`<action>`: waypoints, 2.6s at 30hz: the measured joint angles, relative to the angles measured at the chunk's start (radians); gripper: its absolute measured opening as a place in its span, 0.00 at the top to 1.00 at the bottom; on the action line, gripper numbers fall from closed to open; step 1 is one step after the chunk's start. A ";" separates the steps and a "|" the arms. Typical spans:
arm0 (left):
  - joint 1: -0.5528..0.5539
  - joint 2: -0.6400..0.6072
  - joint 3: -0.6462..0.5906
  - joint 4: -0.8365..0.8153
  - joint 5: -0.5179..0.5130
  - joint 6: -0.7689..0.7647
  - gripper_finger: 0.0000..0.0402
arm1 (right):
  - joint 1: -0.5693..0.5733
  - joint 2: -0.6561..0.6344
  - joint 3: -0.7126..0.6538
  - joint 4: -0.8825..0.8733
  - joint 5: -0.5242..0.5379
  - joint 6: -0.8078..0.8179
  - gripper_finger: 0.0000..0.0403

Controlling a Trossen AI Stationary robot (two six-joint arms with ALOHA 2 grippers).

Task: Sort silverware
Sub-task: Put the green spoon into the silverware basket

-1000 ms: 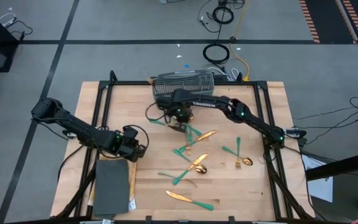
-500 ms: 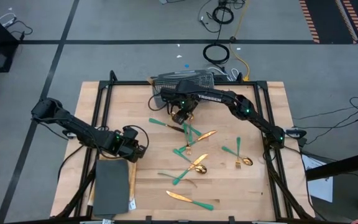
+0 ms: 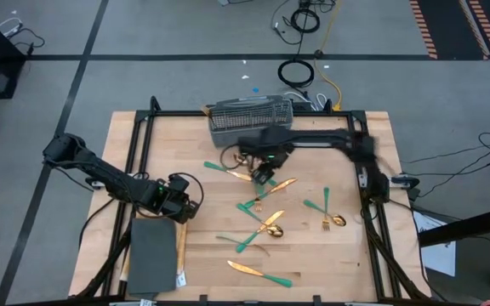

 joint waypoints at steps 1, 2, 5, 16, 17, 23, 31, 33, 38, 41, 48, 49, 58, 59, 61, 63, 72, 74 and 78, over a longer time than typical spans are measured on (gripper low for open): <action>0.000 0.000 0.000 0.001 0.000 0.000 0.98 | 0.001 -0.079 -0.087 0.080 0.002 0.035 0.56; 0.000 0.000 0.000 0.001 0.000 0.000 0.98 | -0.002 -0.161 -0.176 0.156 0.002 0.074 0.57; 0.000 0.000 0.000 0.004 -0.001 0.000 0.98 | -0.025 -0.387 -0.433 0.354 0.002 0.206 0.59; 0.000 0.000 0.000 0.009 0.015 0.000 0.98 | 0.187 -0.641 -0.829 0.354 -0.195 0.441 0.57; 0.000 0.000 0.000 0.009 0.014 0.000 0.98 | 0.224 -0.660 -0.832 0.343 -0.187 0.445 0.57; 0.000 0.000 0.000 0.009 0.000 0.000 0.98 | 0.378 -0.682 -0.836 0.268 -0.122 0.437 0.56; 0.000 0.000 0.000 0.009 -0.003 -0.003 0.98 | 0.427 -0.571 -0.936 0.387 -0.152 0.384 0.56; 0.000 0.000 0.000 0.009 -0.004 -0.003 0.98 | 0.427 -0.547 -0.962 0.401 -0.141 0.370 0.56; 0.000 0.000 0.000 0.009 -0.004 -0.009 0.98 | 0.416 -0.531 -1.038 0.475 -0.137 0.394 0.58; 0.000 0.000 0.000 0.009 -0.004 -0.009 0.98 | 0.415 -0.532 -1.065 0.522 -0.172 0.408 0.71; 0.001 0.000 0.000 0.009 -0.008 -0.009 0.98 | 0.416 -0.555 -1.045 0.561 -0.205 0.471 0.98; 0.001 0.000 0.000 0.010 -0.009 -0.009 0.98 | 0.416 -0.559 -1.030 0.561 -0.196 0.479 0.99; 0.001 0.000 0.000 0.009 -0.013 -0.009 0.98 | 0.390 -0.647 -0.758 0.475 0.022 0.504 1.00; 0.001 0.000 0.000 0.010 -0.013 -0.009 0.98 | 0.378 -0.648 -0.715 0.430 0.055 0.487 1.00; 0.001 0.000 0.000 0.010 -0.017 -0.009 0.98 | 0.342 -0.643 -0.633 0.337 0.145 0.415 1.00; 0.001 0.000 0.000 0.009 -0.022 -0.007 0.98 | 0.280 -0.638 -0.538 0.312 0.258 0.324 1.00; 0.001 0.000 0.000 0.009 -0.031 -0.002 0.98 | -0.041 -0.641 -0.216 0.544 0.399 -0.175 1.00; 0.001 0.000 0.000 0.008 -0.031 -0.003 0.98 | -0.088 -0.646 -0.188 0.612 0.393 -0.264 1.00; 0.001 0.000 0.000 0.008 -0.031 -0.003 0.98 | -0.173 -0.646 -0.170 0.679 0.319 -0.373 1.00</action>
